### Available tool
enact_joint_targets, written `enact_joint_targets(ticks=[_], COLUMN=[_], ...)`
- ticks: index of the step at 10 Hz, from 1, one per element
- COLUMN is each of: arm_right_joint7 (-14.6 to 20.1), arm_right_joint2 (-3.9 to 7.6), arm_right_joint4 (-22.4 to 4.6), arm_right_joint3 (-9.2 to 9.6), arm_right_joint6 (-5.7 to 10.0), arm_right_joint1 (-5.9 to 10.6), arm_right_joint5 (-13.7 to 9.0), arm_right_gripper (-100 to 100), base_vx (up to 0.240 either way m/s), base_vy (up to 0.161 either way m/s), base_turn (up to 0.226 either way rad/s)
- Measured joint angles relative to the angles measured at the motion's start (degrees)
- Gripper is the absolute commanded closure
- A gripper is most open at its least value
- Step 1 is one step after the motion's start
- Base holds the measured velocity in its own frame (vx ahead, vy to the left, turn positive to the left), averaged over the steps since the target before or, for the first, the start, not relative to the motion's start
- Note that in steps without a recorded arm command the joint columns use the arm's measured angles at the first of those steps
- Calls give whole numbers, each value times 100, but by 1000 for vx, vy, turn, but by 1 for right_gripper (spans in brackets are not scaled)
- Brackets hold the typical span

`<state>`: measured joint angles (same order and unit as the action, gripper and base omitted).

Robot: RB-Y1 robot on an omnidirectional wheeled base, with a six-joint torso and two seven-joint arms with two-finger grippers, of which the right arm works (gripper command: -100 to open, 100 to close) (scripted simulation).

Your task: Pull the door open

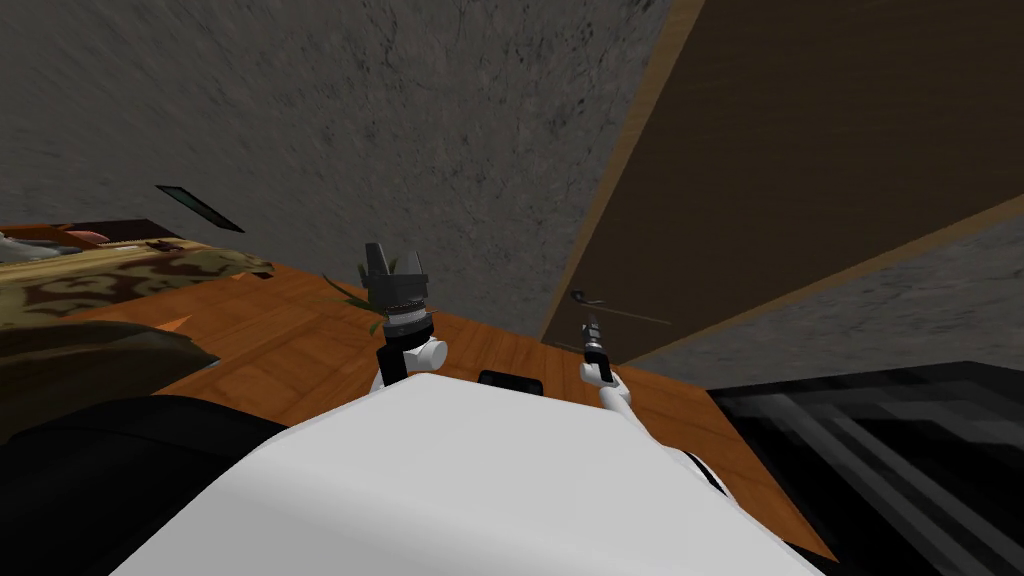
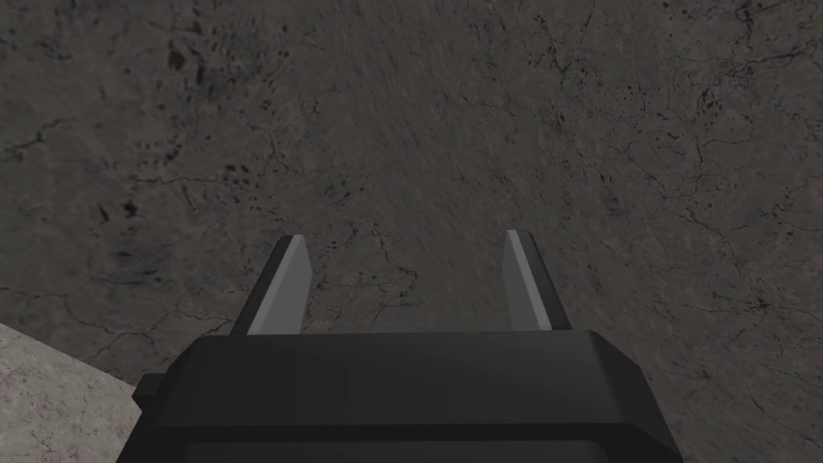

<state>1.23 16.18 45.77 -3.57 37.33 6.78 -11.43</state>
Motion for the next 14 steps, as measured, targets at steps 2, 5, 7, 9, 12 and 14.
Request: enact_joint_targets(ticks=[2, 5, 7, 9, 12, 14], arm_right_joint7=[6, 15, 64, 186, 259, 334], arm_right_joint2=[42, 74, 144, 287, 376, 479], arm_right_joint4=[-178, -387, -420, -534, -624, -537], arm_right_joint3=[-10, -12, -56, -109, -177, -250], arm_right_joint6=[-8, 26, 71, 142, 237, 256], arm_right_joint1=[74, 162, 103, 76, -1, -148], arm_right_joint5=[-18, -28, -57, -98, -141, -189], arm_right_gripper=[-100, -100, -100, -100, -100, -100], base_vx=[25, 48, 181, 216, 122, 145], base_vy=[-101, -45, -10, -42, 9, -25], base_turn=[111, 76, 98, 146, 65, 70])
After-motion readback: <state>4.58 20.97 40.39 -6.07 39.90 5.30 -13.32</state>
